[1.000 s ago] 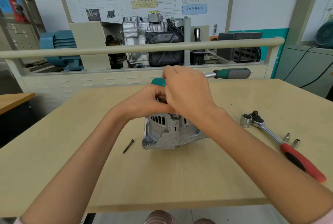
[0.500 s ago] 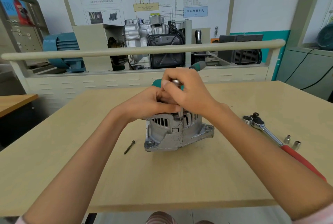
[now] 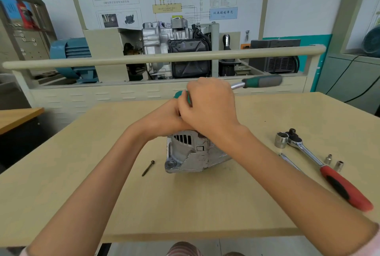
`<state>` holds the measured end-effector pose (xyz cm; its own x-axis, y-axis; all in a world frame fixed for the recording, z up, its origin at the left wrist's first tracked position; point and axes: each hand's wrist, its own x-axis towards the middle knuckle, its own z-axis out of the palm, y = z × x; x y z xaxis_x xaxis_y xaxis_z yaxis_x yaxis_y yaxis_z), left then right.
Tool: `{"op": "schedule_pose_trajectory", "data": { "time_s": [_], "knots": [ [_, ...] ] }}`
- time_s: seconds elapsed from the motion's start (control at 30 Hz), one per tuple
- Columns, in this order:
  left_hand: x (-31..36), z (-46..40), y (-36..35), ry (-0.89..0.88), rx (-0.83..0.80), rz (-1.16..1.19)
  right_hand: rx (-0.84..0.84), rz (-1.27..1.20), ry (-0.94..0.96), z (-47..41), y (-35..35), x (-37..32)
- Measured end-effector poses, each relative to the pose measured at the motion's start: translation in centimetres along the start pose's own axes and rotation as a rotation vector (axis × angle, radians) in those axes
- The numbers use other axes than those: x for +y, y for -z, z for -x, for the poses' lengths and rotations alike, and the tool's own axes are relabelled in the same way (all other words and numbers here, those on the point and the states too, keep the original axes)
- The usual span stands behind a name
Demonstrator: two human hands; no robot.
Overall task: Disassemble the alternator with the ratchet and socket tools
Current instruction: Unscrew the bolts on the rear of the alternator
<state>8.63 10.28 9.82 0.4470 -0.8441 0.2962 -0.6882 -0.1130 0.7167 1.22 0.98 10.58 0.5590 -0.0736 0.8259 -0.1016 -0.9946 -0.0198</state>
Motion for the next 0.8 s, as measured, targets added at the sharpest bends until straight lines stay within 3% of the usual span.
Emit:
{"op": "schedule_pose_trajectory", "data": {
  "time_s": [0.2,0.27,0.37,0.47,0.6,0.7,0.8],
  "knots": [
    [-0.2,-0.3,0.0,0.026,-0.036,0.021,0.036,-0.541,0.028,0.0,0.2,1.5],
    [-0.3,-0.4,0.0,0.035,-0.039,0.044,0.032,-0.412,0.030,0.2,0.2,1.5],
    [0.0,-0.4,-0.1,0.018,-0.057,0.051,-0.071,0.169,-0.051,0.3,-0.3,0.6],
    [-0.1,-0.4,-0.1,0.021,-0.056,0.022,-0.103,0.282,-0.053,0.1,-0.3,-0.3],
    [-0.2,-0.1,0.2,0.018,-0.048,0.002,-0.055,0.006,0.098,-0.3,0.1,0.6],
    [-0.1,-0.4,0.2,0.019,-0.085,0.009,-0.135,-0.309,0.107,-0.5,0.1,1.4],
    [-0.3,-0.4,0.1,0.025,-0.077,0.045,-0.136,-0.380,0.101,-0.5,0.1,1.7]
  ]
}}
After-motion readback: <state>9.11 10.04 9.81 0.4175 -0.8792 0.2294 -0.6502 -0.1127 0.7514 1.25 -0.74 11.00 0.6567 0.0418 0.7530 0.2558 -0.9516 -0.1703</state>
